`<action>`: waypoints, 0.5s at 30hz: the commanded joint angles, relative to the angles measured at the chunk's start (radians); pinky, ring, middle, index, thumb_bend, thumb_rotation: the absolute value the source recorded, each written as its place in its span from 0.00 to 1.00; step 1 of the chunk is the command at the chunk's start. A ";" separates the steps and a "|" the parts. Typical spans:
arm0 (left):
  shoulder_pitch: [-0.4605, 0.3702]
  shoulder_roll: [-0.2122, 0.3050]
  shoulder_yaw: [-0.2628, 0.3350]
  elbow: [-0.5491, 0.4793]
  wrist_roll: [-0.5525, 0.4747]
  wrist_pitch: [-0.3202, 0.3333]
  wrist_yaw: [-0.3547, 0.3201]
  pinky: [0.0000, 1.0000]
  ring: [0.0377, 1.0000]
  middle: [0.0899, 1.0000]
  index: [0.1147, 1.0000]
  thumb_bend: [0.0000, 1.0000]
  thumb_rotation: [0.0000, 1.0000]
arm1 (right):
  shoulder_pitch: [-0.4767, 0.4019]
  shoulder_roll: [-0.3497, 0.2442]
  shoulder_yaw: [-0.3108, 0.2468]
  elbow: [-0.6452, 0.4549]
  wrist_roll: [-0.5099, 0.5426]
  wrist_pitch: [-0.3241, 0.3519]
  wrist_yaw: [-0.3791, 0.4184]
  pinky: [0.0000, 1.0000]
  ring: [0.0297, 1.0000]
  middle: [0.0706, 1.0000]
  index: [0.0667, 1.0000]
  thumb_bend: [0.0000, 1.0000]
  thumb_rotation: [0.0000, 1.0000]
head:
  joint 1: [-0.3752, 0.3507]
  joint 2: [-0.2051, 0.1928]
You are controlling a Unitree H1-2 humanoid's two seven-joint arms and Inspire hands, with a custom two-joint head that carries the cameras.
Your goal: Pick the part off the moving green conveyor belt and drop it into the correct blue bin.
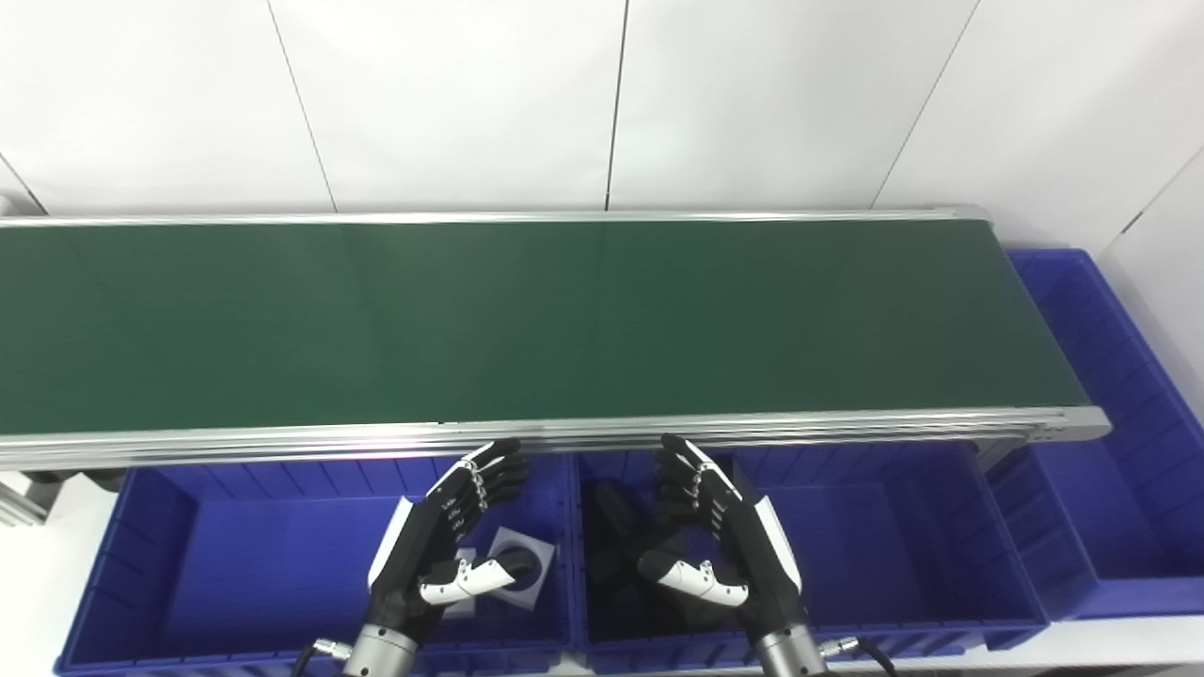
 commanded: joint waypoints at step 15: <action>-0.017 -0.006 -0.003 -0.017 0.007 -0.044 0.002 0.80 0.79 0.79 0.81 1.00 0.39 | -0.014 0.001 0.003 -0.008 0.013 -0.063 0.005 0.80 0.85 0.85 0.89 0.98 0.49 | 0.002 -0.003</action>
